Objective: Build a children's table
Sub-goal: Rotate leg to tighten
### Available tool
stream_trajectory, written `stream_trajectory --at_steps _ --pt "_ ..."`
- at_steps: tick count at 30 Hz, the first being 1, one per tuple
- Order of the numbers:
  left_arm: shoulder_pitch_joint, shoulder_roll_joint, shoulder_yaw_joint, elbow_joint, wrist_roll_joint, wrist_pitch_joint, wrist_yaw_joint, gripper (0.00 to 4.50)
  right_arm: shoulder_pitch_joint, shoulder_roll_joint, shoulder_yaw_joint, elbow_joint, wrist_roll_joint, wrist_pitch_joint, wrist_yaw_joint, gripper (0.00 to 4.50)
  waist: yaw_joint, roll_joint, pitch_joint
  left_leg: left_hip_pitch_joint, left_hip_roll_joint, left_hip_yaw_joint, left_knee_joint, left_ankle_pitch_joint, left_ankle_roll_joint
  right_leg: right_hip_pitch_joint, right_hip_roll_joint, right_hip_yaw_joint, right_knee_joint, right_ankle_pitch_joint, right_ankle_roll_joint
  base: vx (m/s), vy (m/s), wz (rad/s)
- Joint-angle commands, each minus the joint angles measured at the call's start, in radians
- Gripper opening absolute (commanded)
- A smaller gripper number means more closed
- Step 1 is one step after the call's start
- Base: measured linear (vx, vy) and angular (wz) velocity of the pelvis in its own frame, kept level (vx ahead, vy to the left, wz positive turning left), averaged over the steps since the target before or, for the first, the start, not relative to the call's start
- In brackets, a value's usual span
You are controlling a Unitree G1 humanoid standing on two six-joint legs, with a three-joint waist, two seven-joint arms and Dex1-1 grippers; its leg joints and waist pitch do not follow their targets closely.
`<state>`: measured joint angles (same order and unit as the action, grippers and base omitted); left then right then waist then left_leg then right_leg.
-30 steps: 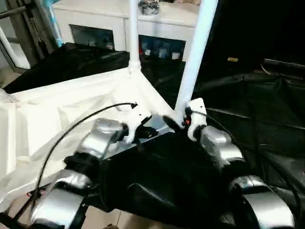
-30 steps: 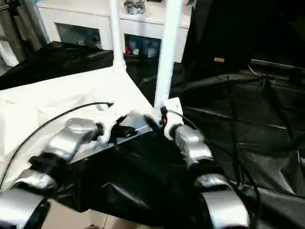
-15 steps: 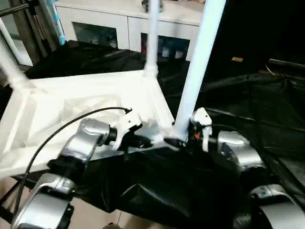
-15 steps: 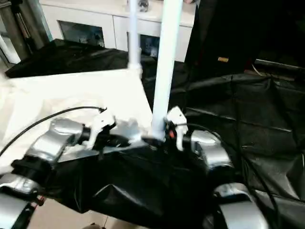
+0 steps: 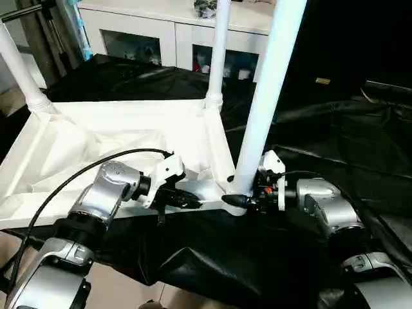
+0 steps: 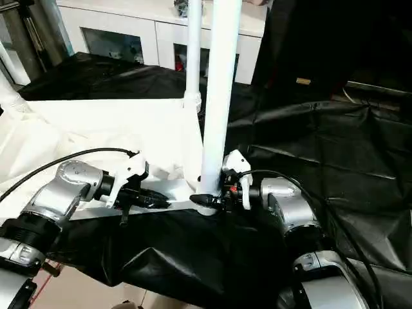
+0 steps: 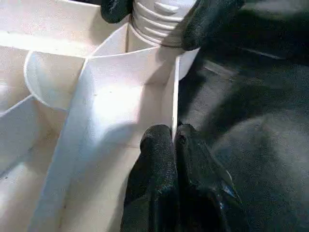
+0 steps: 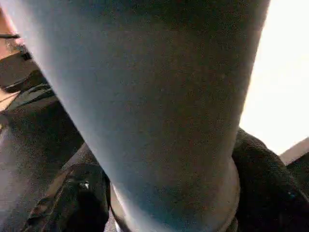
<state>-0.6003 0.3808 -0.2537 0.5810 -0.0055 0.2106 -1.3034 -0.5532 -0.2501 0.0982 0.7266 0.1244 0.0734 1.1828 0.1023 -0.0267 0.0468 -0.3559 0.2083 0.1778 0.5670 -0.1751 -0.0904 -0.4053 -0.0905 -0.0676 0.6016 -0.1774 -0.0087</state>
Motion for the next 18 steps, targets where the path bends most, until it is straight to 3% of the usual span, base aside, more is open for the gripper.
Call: stream_trajectory --at_steps 1,5,6,7,10,13,15,18 --pt "-0.035 -0.046 0.009 0.002 -0.012 -0.005 0.062 0.00 -0.011 0.040 0.016 0.038 -0.011 0.004 -0.060 2.78 -0.003 0.000 -0.058 0.008 0.024 0.003 -0.064 -0.223 0.033 0.049 -0.052 0.040 -0.066 -0.224 -0.233 0.000 0.000 0.00" --pt "-0.090 -0.128 0.036 0.085 0.025 0.033 0.264 0.00 -0.080 0.123 -0.063 0.201 -0.045 -0.010 -0.447 2.77 -0.019 -0.001 -0.054 0.012 0.018 -0.004 -0.070 -0.274 -0.014 0.044 -0.055 0.040 -0.081 -0.367 -0.185 0.000 0.000 0.00" --pt "-0.090 -0.128 0.036 0.085 0.025 0.033 0.264 0.00 -0.080 0.123 -0.063 0.201 -0.045 -0.010 -0.447 2.77 -0.020 -0.002 -0.054 0.010 0.019 -0.005 -0.071 -0.271 -0.015 0.045 -0.056 0.040 -0.082 -0.370 -0.179 0.000 0.000 0.00" --pt "-0.112 -0.170 0.040 0.120 0.047 0.044 0.366 0.00 -0.100 0.160 -0.093 0.247 -0.040 0.001 -0.584 2.77 -0.020 -0.001 -0.056 0.008 0.018 -0.004 -0.069 -0.257 -0.010 0.044 -0.055 0.042 -0.080 -0.349 -0.177 0.000 0.000 0.00" --pt "-0.137 -0.225 0.047 0.166 0.065 0.049 0.489 0.00 -0.121 0.204 -0.108 0.289 -0.050 -0.005 -0.729 2.77 -0.019 -0.002 -0.059 0.012 0.016 0.000 -0.066 -0.245 -0.001 0.043 -0.050 0.042 -0.078 -0.291 -0.189 0.000 0.000 0.00" --pt "-0.147 -0.259 0.037 0.193 0.083 0.034 0.547 0.00 -0.134 0.237 -0.111 0.311 -0.058 -0.042 -0.766 2.77 -0.016 0.002 -0.059 0.013 0.015 0.003 -0.064 -0.239 0.008 0.041 -0.050 0.042 -0.080 -0.277 -0.188 0.000 0.000 0.00" --pt "-0.149 -0.267 0.037 0.199 0.085 0.030 0.555 0.00 -0.139 0.244 -0.110 0.320 -0.063 -0.052 -0.766 3.32 -0.014 0.002 -0.059 0.012 0.015 0.002 -0.065 -0.245 0.015 0.042 -0.048 0.041 -0.079 -0.271 -0.190 0.000 0.000 0.00" --pt "-0.145 -0.270 0.030 0.195 0.086 0.024 0.540 0.00 -0.146 0.254 -0.099 0.326 -0.068 -0.065 -0.734 3.66 -0.018 0.003 -0.057 0.004 0.015 -0.002 -0.069 -0.261 0.016 0.047 -0.048 0.039 -0.079 -0.286 -0.183 0.000 0.000 0.00"
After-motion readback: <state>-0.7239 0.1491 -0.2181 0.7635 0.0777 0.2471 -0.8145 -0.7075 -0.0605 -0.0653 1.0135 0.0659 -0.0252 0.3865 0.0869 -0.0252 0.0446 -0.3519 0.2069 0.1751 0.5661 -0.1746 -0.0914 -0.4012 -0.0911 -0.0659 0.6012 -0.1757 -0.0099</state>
